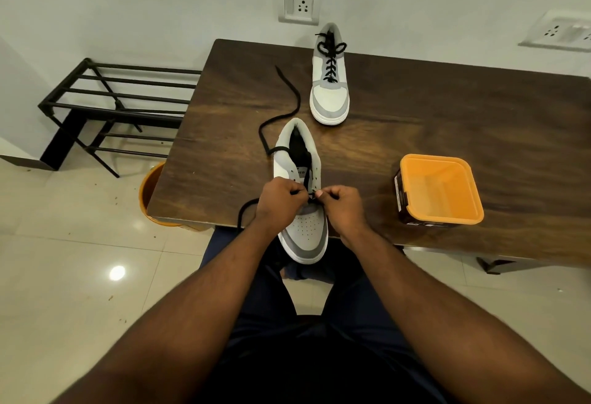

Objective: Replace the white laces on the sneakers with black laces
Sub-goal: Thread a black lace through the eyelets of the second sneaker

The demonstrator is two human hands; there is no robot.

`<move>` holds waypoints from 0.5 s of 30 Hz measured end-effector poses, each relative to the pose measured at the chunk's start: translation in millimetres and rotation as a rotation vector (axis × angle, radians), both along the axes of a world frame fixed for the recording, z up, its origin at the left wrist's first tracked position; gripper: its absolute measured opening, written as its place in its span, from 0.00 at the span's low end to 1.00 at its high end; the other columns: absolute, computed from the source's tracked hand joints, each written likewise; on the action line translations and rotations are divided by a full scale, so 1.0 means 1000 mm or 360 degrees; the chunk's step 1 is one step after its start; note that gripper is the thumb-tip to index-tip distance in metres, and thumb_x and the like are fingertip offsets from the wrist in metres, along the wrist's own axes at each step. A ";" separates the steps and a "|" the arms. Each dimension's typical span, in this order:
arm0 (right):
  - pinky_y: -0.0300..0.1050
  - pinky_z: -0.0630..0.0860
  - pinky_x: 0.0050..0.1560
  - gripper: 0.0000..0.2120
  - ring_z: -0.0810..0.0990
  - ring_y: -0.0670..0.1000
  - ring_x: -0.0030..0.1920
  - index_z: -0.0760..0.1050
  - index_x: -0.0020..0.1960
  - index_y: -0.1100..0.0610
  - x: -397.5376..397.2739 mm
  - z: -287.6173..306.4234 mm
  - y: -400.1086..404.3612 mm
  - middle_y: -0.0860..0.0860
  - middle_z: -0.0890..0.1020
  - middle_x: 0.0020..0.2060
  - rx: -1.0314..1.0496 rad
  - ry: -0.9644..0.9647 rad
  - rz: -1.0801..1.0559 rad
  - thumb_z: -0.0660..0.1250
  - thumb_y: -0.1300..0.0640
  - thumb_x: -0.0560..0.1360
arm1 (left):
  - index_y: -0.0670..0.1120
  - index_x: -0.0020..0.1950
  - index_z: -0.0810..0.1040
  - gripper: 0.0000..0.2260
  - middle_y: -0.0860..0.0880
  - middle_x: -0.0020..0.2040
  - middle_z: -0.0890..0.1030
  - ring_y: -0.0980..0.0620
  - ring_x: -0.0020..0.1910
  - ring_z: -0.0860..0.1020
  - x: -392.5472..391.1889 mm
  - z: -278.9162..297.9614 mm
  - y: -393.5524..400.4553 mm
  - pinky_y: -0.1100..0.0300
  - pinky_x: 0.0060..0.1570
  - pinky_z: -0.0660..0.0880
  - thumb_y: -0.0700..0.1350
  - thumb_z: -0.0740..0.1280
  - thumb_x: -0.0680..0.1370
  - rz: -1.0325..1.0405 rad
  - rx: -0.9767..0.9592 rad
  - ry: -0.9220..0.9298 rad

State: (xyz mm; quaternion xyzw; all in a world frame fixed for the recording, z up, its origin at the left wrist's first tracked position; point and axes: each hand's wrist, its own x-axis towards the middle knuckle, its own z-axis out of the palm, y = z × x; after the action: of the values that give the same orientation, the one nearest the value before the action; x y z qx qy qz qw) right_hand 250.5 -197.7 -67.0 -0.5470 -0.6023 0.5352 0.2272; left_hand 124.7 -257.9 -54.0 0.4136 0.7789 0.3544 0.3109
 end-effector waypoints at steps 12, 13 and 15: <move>0.43 0.75 0.41 0.09 0.77 0.46 0.36 0.82 0.42 0.62 -0.001 0.001 0.002 0.57 0.84 0.38 0.0072 -0.0110 0.0165 0.66 0.60 0.78 | 0.39 0.37 0.83 0.11 0.42 0.32 0.82 0.51 0.32 0.78 0.014 -0.017 0.007 0.47 0.39 0.80 0.42 0.68 0.76 0.0190 0.0016 -0.0161; 0.43 0.76 0.43 0.08 0.78 0.46 0.37 0.82 0.43 0.60 0.002 0.001 0.004 0.55 0.83 0.38 -0.0007 -0.0058 0.0164 0.66 0.61 0.78 | 0.41 0.39 0.84 0.10 0.44 0.35 0.83 0.50 0.35 0.81 0.014 -0.017 0.007 0.47 0.41 0.81 0.43 0.68 0.77 0.0175 0.0004 -0.0126; 0.48 0.78 0.48 0.09 0.80 0.50 0.40 0.82 0.43 0.58 0.009 0.003 0.010 0.54 0.83 0.39 -0.0268 0.0135 0.0144 0.65 0.63 0.78 | 0.45 0.47 0.86 0.09 0.46 0.41 0.85 0.48 0.42 0.82 0.015 -0.013 0.006 0.49 0.47 0.80 0.45 0.66 0.79 0.0131 -0.0016 -0.0101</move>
State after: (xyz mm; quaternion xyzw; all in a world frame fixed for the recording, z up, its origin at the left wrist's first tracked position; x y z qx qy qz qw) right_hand 259.4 -188.1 -64.3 -0.5131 -0.5691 0.6165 0.1812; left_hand 139.8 -252.0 -67.3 0.3682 0.7868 0.3758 0.3227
